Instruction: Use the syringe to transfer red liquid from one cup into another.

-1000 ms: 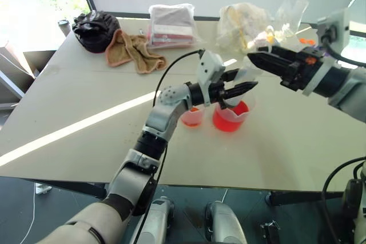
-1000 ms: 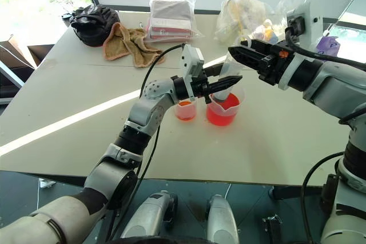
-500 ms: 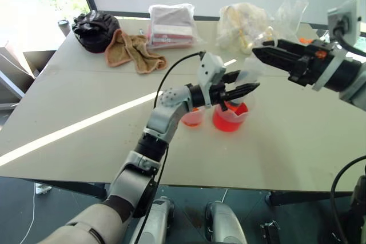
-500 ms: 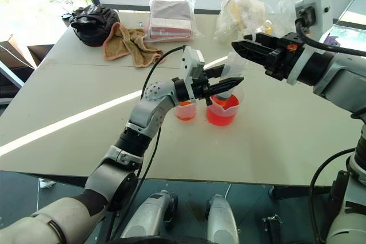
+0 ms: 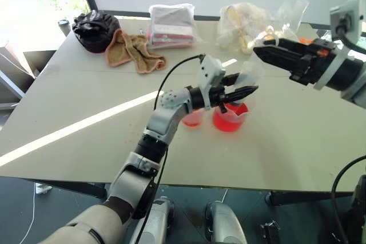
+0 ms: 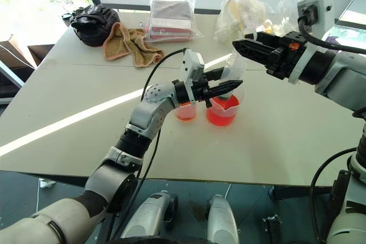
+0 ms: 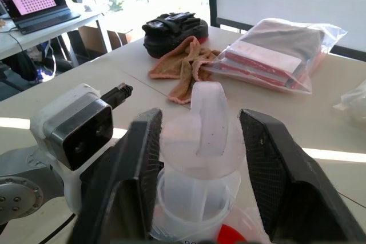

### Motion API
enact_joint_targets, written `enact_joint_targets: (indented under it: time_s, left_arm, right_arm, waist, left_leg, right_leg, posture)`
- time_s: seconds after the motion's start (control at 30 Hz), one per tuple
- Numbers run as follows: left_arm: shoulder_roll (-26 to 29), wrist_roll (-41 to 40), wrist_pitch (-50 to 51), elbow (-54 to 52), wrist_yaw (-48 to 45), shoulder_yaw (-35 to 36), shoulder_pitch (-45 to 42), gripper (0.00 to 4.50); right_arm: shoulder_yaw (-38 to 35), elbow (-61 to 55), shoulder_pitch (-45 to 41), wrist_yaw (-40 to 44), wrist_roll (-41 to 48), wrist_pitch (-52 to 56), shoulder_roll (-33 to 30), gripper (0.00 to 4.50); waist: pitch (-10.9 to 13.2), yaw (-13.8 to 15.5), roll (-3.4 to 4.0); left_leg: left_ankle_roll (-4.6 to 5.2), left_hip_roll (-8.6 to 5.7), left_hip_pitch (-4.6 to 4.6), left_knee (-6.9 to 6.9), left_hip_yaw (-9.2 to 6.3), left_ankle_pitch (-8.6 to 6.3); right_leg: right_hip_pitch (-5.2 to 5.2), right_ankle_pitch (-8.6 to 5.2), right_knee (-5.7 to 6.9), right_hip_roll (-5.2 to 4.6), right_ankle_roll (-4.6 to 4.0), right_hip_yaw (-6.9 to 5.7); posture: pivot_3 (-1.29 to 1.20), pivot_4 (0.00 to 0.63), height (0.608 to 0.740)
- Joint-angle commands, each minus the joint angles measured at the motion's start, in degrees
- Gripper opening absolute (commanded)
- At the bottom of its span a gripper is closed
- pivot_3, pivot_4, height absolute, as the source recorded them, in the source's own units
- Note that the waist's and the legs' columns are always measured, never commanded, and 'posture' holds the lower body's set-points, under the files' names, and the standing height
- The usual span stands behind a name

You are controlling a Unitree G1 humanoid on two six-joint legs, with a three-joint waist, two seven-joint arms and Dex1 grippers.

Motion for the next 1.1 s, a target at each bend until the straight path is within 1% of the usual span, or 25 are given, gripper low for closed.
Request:
enact_joint_targets:
  time_s: [0.03,0.2,0.4,0.6,0.77,0.9,1.1]
  left_arm:
    - [-0.5,-0.2,0.0,-1.0,-0.1,-0.2,-1.0,1.48]
    - [-0.4,-0.7,-0.1,-1.1,0.5,0.7,-2.2,1.48]
    - [-0.7,-1.9,-0.3,-1.3,2.3,3.0,-4.1,1.48]
    - [-2.3,-6.3,2.4,-3.5,4.7,7.2,-7.4,1.48]
    - [-2.8,-10.5,7.4,-8.5,6.5,9.3,-8.6,1.48]
    - [-1.7,-12.7,10.4,-13.4,8.7,10.8,-8.9,1.48]
    - [3.6,-14.3,13.8,-19.5,10.9,12.9,-8.0,1.48]
  right_arm:
    - [-2.0,-2.4,-0.3,1.1,0.9,-1.5,-1.4,3.20]
    - [-2.7,-2.0,1.1,2.5,0.6,-1.7,-2.3,3.20]
    - [-5.0,0.8,0.2,1.7,2.3,-2.3,-2.1,3.20]
    - [-6.6,3.2,-0.8,-0.9,4.8,-3.1,-1.1,3.20]
    - [-6.9,4.9,-1.6,-2.7,6.2,-3.6,-0.5,3.20]
    - [-6.2,5.0,-1.8,-3.5,6.4,-4.0,0.0,3.20]
    - [-4.4,4.2,-2.5,-4.4,7.3,-4.5,1.2,3.20]
  waist:
    - [0.0,-0.1,0.00]
    - [0.0,-0.1,0.00]
    - [0.0,0.0,0.00]
    - [0.0,0.0,-0.01]
    - [0.0,-0.1,-0.01]
    - [0.0,-0.1,-0.01]
    - [0.0,-0.1,0.00]
  left_leg:
    - [0.00,0.00,0.00,0.00,0.00,0.00]
    - [0.01,0.02,0.00,0.00,0.00,-0.01]
    - [0.01,0.01,0.00,0.00,0.00,-0.01]
    - [0.02,0.01,-0.02,0.00,0.00,-0.01]
    - [0.02,0.02,-0.01,0.00,0.00,-0.01]
    - [0.02,0.02,-0.01,-0.01,0.00,-0.01]
    - [0.02,0.06,0.00,-0.01,0.00,-0.01]
  right_leg:
    - [0.00,0.00,0.00,0.00,0.00,0.00]
    - [0.00,0.00,0.00,0.00,0.00,0.00]
    - [0.00,0.00,-0.02,-0.01,0.00,0.00]
    - [0.00,0.00,-0.02,-0.02,0.00,0.00]
    - [0.00,0.00,-0.03,-0.01,0.00,0.00]
    - [0.00,0.00,-0.03,0.01,0.00,-0.01]
    - [0.00,0.00,-0.01,0.06,0.00,0.00]
  posture:
    - [0.00,0.150,0.740]
    - [0.00,0.150,0.740]
    - [0.00,0.150,0.740]
    - [0.00,0.150,0.740]
    - [0.00,0.150,0.740]
    - [0.00,0.150,0.740]
    - [0.00,0.150,0.740]
